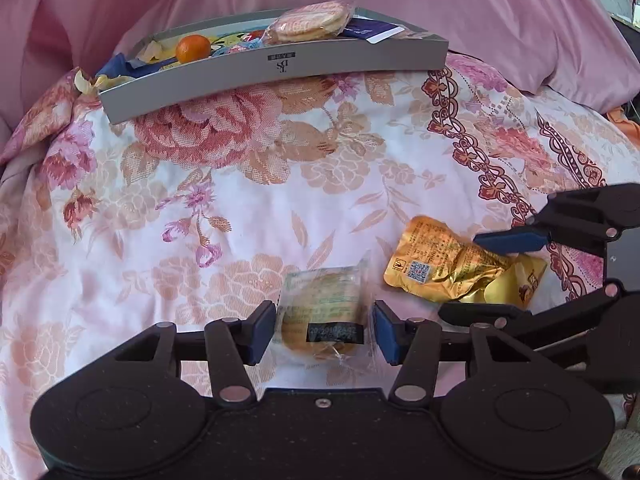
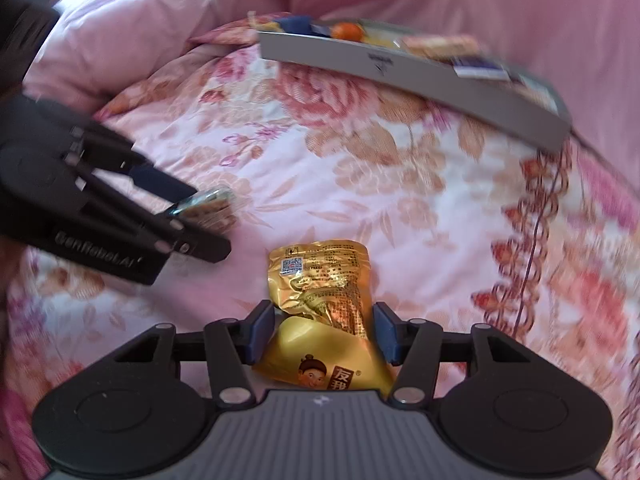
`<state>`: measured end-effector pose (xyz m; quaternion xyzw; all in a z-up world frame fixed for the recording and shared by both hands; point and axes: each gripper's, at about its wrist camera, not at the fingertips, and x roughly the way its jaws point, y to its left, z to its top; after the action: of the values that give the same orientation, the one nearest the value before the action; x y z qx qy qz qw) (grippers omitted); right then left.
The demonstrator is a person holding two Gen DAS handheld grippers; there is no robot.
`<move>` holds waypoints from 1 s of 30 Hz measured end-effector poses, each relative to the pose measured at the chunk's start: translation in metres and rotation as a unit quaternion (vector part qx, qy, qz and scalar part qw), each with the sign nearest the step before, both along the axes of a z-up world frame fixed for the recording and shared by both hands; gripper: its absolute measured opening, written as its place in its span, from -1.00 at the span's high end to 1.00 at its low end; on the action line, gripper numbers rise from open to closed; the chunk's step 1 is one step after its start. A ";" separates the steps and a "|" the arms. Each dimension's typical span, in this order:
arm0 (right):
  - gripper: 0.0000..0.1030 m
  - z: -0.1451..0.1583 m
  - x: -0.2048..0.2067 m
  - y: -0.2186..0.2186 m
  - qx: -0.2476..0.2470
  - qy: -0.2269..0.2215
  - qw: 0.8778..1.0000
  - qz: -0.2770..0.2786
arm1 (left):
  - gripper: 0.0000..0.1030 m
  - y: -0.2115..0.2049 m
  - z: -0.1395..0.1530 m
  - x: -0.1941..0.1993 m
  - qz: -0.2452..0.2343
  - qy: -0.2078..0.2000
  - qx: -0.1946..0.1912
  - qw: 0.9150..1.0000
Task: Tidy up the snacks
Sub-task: 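Lift the gold pouch and wrapped cake with both grippers over the tray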
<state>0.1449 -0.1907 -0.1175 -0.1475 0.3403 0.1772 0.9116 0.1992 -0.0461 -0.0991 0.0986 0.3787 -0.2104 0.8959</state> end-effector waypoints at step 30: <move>-0.14 -0.002 -0.017 0.022 -0.120 -0.133 0.983 0.039 | 0.02 0.012 0.021 -0.001 0.056 -0.064 -0.039 0.996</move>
<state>0.1275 -0.1689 -0.1193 -0.2911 0.2285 0.1490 0.9170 0.1981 -0.0338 -0.0777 0.0557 0.3172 -0.1672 0.9318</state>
